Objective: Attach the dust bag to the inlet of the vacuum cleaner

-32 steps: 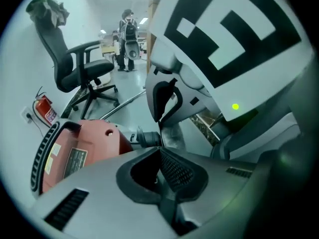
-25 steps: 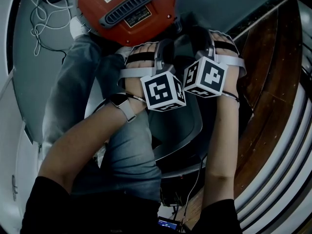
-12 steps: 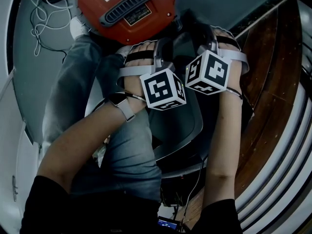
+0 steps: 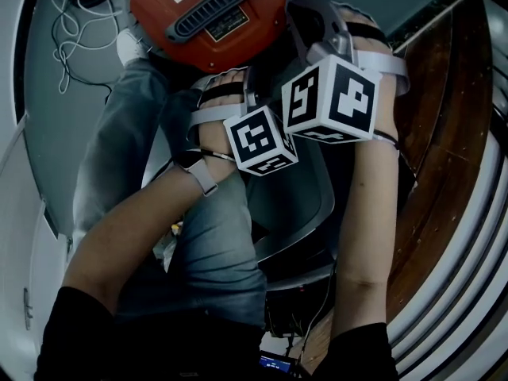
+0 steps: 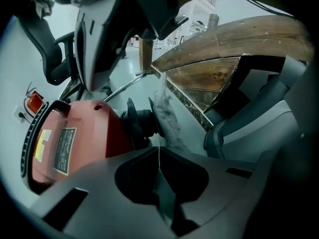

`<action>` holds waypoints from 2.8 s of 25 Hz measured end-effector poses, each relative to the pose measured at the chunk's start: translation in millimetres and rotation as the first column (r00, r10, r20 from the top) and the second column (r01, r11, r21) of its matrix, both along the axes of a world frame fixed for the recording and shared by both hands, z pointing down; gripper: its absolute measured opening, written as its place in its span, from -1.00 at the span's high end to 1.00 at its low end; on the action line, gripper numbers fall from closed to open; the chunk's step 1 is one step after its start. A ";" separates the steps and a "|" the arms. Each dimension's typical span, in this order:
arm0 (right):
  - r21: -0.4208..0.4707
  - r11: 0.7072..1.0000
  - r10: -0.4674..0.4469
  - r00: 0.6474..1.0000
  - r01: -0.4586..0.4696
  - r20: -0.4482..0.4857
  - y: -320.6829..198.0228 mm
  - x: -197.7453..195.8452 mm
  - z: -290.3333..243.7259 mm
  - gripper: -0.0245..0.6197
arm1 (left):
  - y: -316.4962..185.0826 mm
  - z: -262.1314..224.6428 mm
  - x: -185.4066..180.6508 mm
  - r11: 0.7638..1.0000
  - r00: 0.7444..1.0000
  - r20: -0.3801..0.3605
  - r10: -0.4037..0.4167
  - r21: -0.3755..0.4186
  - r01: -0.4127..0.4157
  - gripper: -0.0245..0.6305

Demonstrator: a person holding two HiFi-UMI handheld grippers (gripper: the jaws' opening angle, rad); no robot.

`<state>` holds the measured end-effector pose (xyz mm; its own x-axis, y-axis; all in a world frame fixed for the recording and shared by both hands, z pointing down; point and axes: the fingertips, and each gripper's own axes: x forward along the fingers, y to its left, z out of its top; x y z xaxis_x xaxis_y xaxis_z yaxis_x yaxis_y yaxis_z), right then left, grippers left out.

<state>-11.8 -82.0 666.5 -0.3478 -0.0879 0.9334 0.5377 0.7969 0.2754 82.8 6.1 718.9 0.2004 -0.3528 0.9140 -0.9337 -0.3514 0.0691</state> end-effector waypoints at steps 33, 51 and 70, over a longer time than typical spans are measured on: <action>-0.415 0.342 0.921 0.212 -0.843 0.327 60.6 142.0 -234.3 0.84 | 16.2 -258.5 2.2 0.883 0.901 -0.141 0.410 0.309 -0.354 0.88; -0.675 0.220 0.845 -0.209 -0.704 0.493 133.8 163.3 -522.2 0.84 | 45.9 -548.0 -54.1 0.835 0.903 -0.216 0.371 0.502 -0.223 0.88; -0.683 0.324 0.773 -0.233 -0.654 0.590 120.9 133.0 -722.6 0.84 | 28.5 -755.2 -70.4 0.758 0.876 -0.250 0.413 0.628 -0.178 0.88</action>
